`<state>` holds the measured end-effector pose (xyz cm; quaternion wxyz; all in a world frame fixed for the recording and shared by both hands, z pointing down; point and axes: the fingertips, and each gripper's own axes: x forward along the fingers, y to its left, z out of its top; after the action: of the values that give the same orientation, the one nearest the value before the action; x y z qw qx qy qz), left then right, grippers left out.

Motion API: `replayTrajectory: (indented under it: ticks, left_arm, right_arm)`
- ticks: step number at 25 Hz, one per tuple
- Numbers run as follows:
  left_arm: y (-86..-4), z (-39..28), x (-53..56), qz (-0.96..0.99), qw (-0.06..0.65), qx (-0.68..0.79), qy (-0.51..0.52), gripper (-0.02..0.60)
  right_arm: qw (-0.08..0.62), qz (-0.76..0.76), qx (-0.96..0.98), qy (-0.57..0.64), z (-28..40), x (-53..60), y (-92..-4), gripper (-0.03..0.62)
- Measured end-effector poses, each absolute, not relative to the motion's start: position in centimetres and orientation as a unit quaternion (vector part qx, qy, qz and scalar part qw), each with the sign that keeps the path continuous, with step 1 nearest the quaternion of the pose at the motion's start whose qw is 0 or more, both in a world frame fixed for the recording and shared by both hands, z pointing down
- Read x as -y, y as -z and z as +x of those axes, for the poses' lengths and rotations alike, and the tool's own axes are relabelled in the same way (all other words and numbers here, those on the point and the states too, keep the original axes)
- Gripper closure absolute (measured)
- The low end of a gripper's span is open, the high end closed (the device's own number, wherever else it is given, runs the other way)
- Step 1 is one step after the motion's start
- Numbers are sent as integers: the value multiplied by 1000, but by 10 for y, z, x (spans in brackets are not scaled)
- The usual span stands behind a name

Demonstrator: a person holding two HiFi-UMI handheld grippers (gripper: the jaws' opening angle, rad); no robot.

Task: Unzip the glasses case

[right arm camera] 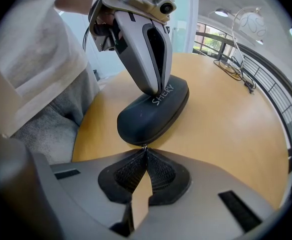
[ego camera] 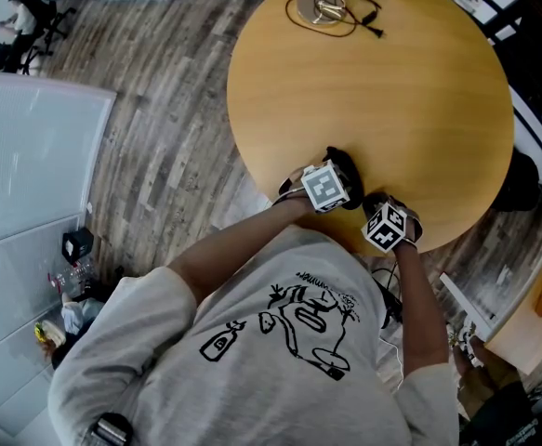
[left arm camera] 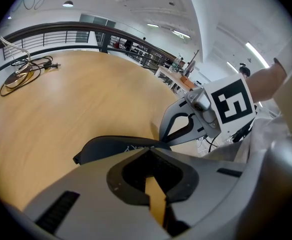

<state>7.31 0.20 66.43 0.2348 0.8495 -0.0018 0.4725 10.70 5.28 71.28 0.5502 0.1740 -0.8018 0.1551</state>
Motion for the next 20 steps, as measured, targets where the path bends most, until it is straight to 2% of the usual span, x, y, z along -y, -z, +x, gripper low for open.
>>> replayTrajectory:
  ticks: [20]
  left_arm:
    - [-663, 76, -1, 853, 238, 3, -465, 575]
  right_arm:
    - [566, 167, 798, -117, 109, -24, -711, 571]
